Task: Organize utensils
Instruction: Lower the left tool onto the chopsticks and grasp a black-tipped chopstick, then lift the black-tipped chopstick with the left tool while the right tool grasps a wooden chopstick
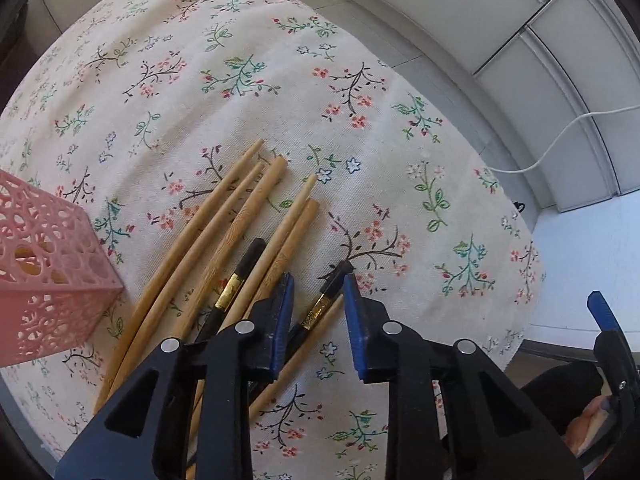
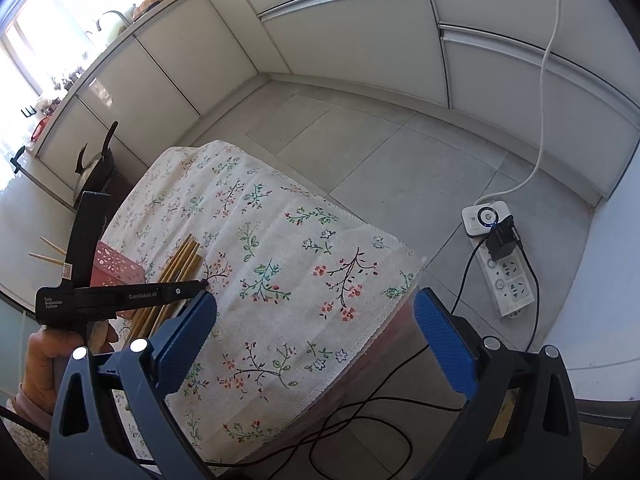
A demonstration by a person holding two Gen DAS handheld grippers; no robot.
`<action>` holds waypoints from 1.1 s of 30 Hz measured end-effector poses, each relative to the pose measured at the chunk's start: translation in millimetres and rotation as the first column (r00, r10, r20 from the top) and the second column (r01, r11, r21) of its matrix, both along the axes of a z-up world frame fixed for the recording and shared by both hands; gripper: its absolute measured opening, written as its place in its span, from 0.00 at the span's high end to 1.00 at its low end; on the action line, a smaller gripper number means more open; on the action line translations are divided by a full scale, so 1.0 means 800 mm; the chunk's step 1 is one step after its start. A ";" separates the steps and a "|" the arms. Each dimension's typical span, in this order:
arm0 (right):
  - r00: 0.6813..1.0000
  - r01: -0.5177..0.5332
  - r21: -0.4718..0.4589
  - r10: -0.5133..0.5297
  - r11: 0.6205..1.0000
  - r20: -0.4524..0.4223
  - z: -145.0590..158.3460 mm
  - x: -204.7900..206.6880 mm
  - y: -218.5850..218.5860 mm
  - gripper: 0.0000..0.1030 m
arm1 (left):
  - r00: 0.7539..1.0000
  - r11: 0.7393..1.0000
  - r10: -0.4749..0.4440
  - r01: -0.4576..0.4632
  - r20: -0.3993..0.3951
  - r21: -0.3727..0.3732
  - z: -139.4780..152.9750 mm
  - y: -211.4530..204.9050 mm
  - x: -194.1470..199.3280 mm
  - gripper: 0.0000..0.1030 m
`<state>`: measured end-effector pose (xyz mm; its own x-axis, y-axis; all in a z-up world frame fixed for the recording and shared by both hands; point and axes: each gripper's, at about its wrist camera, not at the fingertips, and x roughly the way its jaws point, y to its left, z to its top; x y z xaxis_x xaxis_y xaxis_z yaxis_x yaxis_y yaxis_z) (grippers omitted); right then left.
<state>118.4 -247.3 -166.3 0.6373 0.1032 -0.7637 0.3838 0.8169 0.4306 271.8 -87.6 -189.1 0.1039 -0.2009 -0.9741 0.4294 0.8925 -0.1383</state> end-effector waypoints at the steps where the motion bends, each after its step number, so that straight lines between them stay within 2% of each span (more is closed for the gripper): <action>1: 1.000 0.001 0.002 -0.001 1.000 -0.001 -0.001 0.000 -0.001 0.07 | 1.000 1.000 -0.001 0.001 0.005 0.017 0.000 0.001 0.000 0.80; 3: 1.000 0.002 0.006 -0.002 1.000 -0.004 -0.002 0.001 -0.002 0.07 | 1.000 0.999 -0.001 0.000 0.007 0.034 0.000 0.004 -0.003 0.82; 7: 1.000 0.004 0.015 -0.004 1.000 -0.008 -0.003 0.001 -0.002 0.07 | 0.997 0.998 0.058 -0.060 -0.045 -0.030 0.001 0.025 0.000 0.82; 9: 1.000 0.000 0.009 0.000 1.000 -0.009 -0.002 0.001 0.001 0.07 | 0.996 0.997 0.078 -0.079 -0.044 -0.025 0.001 0.032 0.001 0.86; 14: 1.000 -0.004 -0.001 0.004 1.000 -0.017 -0.003 0.003 0.003 0.07 | 0.996 0.997 0.081 -0.082 0.035 0.016 0.010 0.026 -0.014 0.91; 19: 0.998 -0.027 -0.013 0.027 1.000 -0.051 -0.005 0.013 0.015 0.07 | 0.989 0.994 0.102 -0.096 0.109 -0.052 0.048 0.043 -0.034 0.94; 24: 0.982 -0.091 0.009 0.091 0.996 -0.164 -0.021 0.044 0.050 0.07 | 0.976 0.989 0.130 -0.116 0.177 -0.088 0.084 0.063 -0.055 0.94; 28: 0.960 -0.146 0.018 0.146 0.989 -0.240 -0.030 0.077 0.087 0.07 | 0.965 0.988 0.123 -0.098 0.230 -0.117 0.114 0.082 -0.082 0.94; 32: 0.933 -0.163 0.069 0.176 0.984 -0.314 -0.045 0.113 0.115 0.07 | 0.943 0.985 0.139 -0.101 0.302 -0.137 0.147 0.106 -0.102 0.94; 33: 0.925 -0.172 0.072 0.186 0.982 -0.331 -0.049 0.118 0.122 0.10 | 0.937 0.984 0.145 -0.104 0.318 -0.142 0.154 0.112 -0.107 0.94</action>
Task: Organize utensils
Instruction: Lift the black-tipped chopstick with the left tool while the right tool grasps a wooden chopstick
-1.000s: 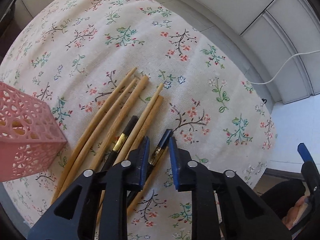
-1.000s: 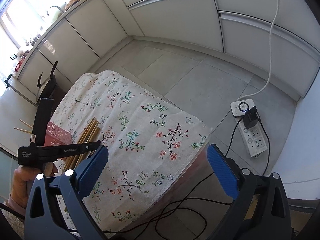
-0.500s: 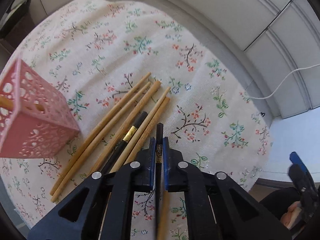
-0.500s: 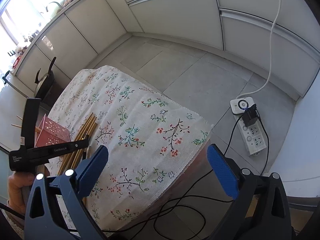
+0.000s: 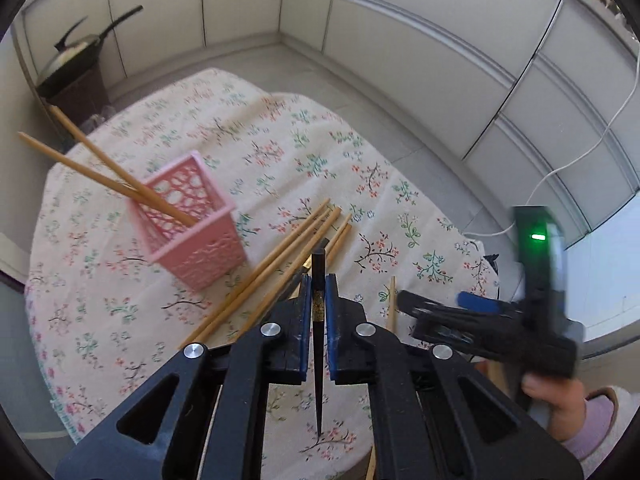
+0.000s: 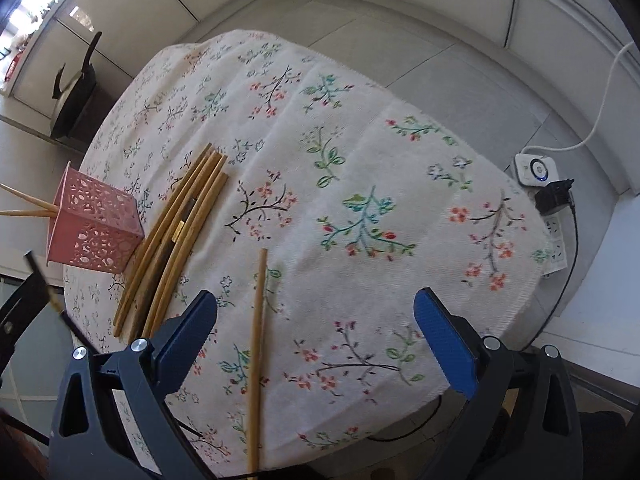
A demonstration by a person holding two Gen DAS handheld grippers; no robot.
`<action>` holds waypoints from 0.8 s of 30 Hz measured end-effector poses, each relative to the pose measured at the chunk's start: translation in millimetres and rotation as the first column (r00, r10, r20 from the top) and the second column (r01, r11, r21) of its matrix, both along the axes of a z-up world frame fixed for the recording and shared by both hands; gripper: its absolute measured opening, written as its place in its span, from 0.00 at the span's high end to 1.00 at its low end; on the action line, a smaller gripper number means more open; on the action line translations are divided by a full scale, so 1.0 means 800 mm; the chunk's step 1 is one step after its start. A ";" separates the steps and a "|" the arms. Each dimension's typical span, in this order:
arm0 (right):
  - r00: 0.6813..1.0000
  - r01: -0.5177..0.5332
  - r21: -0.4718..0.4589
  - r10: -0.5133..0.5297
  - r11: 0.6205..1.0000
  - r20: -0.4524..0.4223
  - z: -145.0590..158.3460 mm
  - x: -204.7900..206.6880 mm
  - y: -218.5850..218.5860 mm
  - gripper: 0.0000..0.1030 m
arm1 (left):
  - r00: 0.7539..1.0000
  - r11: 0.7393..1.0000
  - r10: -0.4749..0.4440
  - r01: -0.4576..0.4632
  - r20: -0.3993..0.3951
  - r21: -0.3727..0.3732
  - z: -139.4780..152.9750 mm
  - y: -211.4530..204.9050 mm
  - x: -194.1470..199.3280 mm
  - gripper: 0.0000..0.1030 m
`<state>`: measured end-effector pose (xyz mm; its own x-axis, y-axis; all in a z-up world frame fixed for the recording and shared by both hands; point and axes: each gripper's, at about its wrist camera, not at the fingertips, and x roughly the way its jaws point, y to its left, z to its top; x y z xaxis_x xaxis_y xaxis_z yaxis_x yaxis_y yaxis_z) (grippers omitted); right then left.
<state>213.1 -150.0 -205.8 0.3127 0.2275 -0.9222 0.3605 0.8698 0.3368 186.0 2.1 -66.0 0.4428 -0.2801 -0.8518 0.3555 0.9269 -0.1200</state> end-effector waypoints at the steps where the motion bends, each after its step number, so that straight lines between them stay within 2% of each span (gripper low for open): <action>1: 1.000 -0.018 0.002 0.018 1.000 -0.025 -0.007 0.006 0.009 0.17 | 1.000 1.000 0.006 -0.006 0.015 -0.003 0.005 0.005 -0.002 0.94; 2: 0.999 -0.023 -0.024 0.022 0.999 -0.038 -0.010 0.009 0.018 0.18 | 0.999 1.000 0.013 -0.013 0.034 -0.009 0.012 0.013 -0.007 0.94; 4: 0.999 -0.045 -0.074 0.044 0.996 -0.011 -0.007 0.012 0.036 0.29 | 0.997 0.999 0.030 -0.029 0.070 -0.021 0.029 0.026 -0.017 0.94; 5: 0.998 -0.057 -0.086 0.058 0.995 0.008 -0.006 0.013 0.045 0.38 | 0.996 0.999 0.037 -0.035 0.083 -0.029 0.036 0.031 -0.020 0.94; 6: 0.997 -0.073 -0.077 0.075 0.994 0.019 -0.008 0.015 0.051 0.64 | 0.995 0.998 0.043 -0.039 0.092 -0.041 0.043 0.036 -0.023 0.94; 7: 0.997 -0.072 -0.080 0.073 0.994 0.010 -0.011 0.016 0.054 0.82 | 0.994 0.998 0.047 -0.042 0.098 -0.055 0.049 0.041 -0.024 0.94; 9: 0.999 -0.042 -0.052 0.044 0.998 0.030 -0.012 0.014 0.051 0.92 | 0.992 0.996 0.058 -0.050 0.113 -0.075 0.056 0.048 -0.025 0.94; 13: 0.997 0.016 0.022 -0.018 1.000 0.078 -0.006 0.002 0.037 0.93 | 0.988 0.993 0.069 -0.055 0.139 -0.103 0.068 0.053 -0.028 0.94; 17: 0.985 0.015 0.022 -0.018 1.000 0.174 0.034 -0.015 0.025 0.94 | 0.984 0.991 0.074 -0.053 0.164 -0.126 0.080 0.057 -0.033 0.94; 24: 0.944 -0.006 0.013 0.001 1.000 0.329 0.108 -0.055 0.005 0.94 | 0.969 0.981 0.104 -0.062 0.226 -0.184 0.113 0.073 -0.047 0.94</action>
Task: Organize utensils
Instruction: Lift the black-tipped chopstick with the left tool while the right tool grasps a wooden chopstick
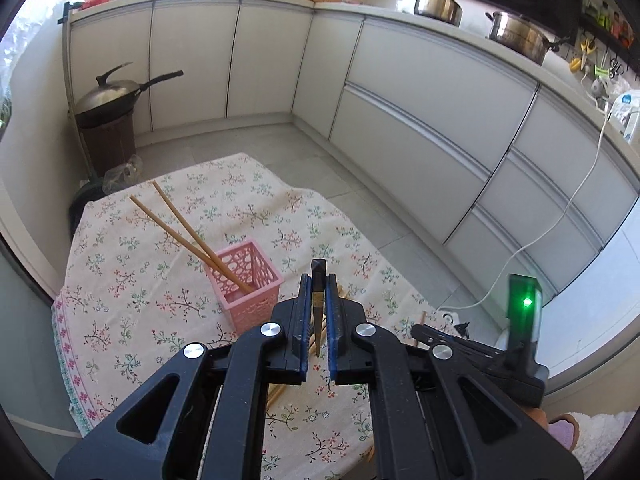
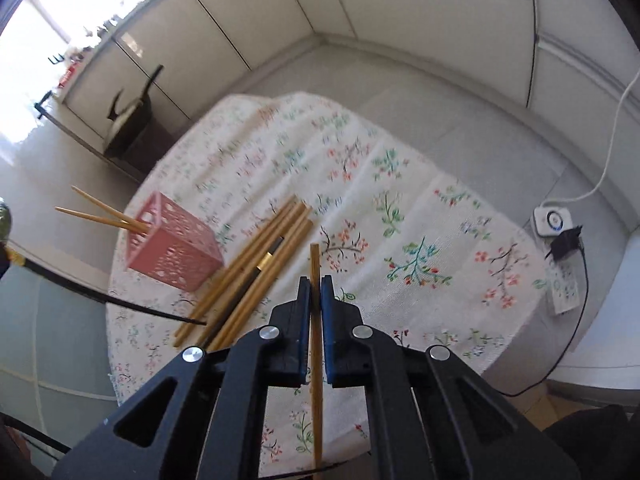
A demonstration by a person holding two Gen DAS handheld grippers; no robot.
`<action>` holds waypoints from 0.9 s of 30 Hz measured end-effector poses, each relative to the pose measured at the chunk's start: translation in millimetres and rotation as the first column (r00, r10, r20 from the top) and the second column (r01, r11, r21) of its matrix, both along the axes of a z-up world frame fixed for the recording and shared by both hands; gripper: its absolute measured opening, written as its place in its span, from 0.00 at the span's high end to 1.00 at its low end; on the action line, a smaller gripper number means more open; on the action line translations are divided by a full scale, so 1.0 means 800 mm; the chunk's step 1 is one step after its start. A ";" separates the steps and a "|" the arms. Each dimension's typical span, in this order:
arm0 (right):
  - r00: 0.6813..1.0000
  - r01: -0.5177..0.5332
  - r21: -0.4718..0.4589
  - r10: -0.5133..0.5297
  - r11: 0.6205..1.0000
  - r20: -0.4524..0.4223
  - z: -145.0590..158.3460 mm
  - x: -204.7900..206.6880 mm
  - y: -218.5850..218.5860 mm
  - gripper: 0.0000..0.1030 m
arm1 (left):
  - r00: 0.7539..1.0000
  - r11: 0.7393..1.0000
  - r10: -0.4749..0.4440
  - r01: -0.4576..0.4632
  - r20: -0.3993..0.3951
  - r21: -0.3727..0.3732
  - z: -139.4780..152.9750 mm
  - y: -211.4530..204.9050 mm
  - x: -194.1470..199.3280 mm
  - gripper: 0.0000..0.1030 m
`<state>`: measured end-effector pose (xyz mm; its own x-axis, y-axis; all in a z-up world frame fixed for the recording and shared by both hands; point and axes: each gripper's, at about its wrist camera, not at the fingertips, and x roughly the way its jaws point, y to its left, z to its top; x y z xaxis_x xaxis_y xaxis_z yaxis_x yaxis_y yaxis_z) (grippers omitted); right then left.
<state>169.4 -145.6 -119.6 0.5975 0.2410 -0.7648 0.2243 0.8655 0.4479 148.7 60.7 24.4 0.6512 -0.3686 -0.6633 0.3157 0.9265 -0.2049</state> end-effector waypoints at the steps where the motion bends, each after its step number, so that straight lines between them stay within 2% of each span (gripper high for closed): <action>1: 1.000 -0.002 0.008 0.002 1.000 0.017 0.008 -0.004 -0.002 0.94 | 1.000 1.000 0.003 -0.003 0.009 -0.008 0.004 0.003 -0.002 0.94; 7: 0.991 0.014 0.043 -0.019 0.999 0.131 0.061 -0.025 -0.016 0.94 | 0.999 0.999 0.018 -0.017 0.038 -0.031 0.018 0.010 -0.007 0.94; 15: 0.971 0.026 0.058 -0.039 0.998 0.235 0.119 -0.035 -0.021 0.94 | 0.993 0.995 0.077 -0.070 0.094 -0.069 0.037 0.026 -0.012 0.94; 19: 0.967 0.021 0.071 -0.038 0.997 0.252 0.133 -0.036 -0.024 0.94 | 0.981 0.988 0.140 -0.130 0.134 -0.084 0.051 0.037 -0.007 0.94; 27: 0.965 -0.009 0.092 -0.016 0.996 0.263 0.146 -0.036 -0.028 0.94 | 0.936 0.956 0.292 -0.287 0.198 -0.054 0.058 0.049 0.021 0.94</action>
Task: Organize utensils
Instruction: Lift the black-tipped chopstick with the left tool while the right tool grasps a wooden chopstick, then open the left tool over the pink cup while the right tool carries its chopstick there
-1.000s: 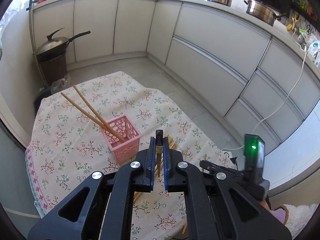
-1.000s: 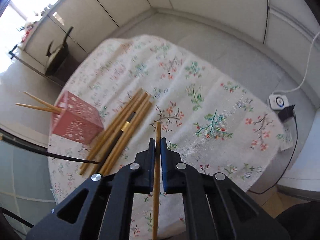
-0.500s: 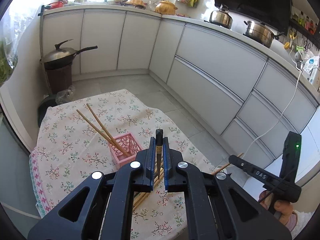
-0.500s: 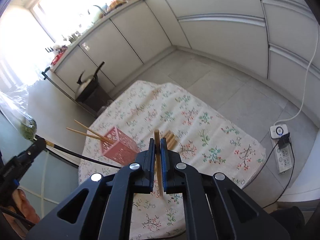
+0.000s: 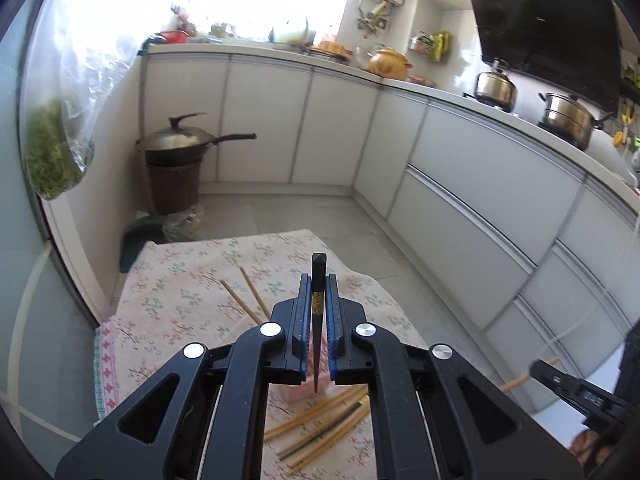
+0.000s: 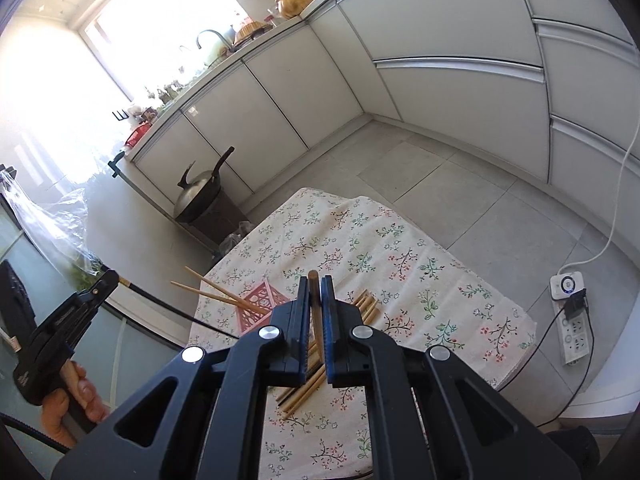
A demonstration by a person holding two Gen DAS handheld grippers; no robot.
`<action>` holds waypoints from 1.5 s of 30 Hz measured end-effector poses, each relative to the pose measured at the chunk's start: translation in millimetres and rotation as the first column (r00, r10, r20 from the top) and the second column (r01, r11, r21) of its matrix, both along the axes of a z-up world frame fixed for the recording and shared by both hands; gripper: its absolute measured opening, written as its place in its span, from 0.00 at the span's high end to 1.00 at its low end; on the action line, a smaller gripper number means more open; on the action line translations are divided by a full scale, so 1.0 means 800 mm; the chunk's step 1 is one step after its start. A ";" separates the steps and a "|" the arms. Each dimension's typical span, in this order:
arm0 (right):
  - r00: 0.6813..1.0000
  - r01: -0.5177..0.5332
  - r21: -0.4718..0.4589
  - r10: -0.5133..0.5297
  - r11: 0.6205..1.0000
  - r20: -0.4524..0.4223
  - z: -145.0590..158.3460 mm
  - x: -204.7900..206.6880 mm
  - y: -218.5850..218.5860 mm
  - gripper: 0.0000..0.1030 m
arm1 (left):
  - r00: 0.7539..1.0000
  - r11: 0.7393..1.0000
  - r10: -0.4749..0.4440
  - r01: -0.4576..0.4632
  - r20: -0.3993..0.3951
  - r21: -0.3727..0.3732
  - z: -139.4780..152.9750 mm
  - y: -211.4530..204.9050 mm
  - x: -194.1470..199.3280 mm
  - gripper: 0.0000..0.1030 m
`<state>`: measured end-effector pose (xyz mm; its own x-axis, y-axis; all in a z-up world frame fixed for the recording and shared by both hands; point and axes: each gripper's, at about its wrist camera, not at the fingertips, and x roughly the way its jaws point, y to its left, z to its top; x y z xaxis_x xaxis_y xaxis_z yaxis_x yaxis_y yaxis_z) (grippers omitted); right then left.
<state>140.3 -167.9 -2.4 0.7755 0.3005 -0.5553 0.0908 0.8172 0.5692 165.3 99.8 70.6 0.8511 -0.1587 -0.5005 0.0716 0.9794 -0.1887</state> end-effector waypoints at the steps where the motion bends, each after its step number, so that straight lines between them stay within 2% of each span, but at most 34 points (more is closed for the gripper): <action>1: 1.000 -0.002 -0.001 0.002 1.000 0.000 0.000 0.000 0.000 0.94 | 1.000 1.000 0.017 -0.017 0.008 0.005 0.000 0.000 0.004 0.94; 5: 1.000 -0.017 0.003 0.017 1.000 -0.002 0.005 0.001 -0.002 0.94 | 0.998 0.998 0.064 -0.064 0.016 0.021 -0.003 0.001 0.022 0.94; 9: 1.000 -0.021 -0.004 0.021 1.000 0.006 0.011 0.002 -0.004 0.94 | 0.997 0.997 0.074 -0.074 -0.007 0.025 -0.013 -0.004 0.041 0.94; 15: 0.999 -0.034 0.022 0.033 0.999 0.011 0.024 0.016 -0.001 0.94 | 0.993 0.998 0.055 -0.053 -0.106 0.026 -0.046 -0.008 0.060 0.89; 20: 0.998 -0.052 0.030 0.051 0.998 0.045 0.046 0.035 0.014 0.94 | 0.992 0.997 0.071 -0.072 -0.105 0.001 -0.043 0.008 0.050 0.79; 27: 0.995 -0.067 0.001 0.067 0.998 0.071 0.066 0.063 0.044 0.94 | 0.988 0.992 0.126 -0.125 -0.091 0.024 -0.038 0.022 0.031 0.77; 29: 0.995 -0.063 -0.011 0.063 0.998 0.075 0.070 0.073 0.052 0.94 | 0.985 0.989 0.149 -0.148 -0.083 0.017 -0.037 0.027 0.022 0.73; 34: 0.996 -0.065 -0.033 0.067 0.997 0.058 0.074 0.105 0.067 0.94 | 0.976 0.979 0.204 -0.205 -0.082 -0.009 -0.040 0.044 -0.002 0.64; 45: 0.997 -0.073 -0.097 0.075 0.993 0.019 0.063 0.175 0.114 0.94 | 0.959 0.961 0.266 -0.271 -0.103 -0.044 -0.040 0.085 -0.013 0.61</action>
<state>280.1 -76.4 47.7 0.7658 0.3036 -0.5669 0.0165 0.8720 0.4892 155.2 167.8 38.6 0.8152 0.0385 -0.5779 -0.2136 0.9474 -0.2382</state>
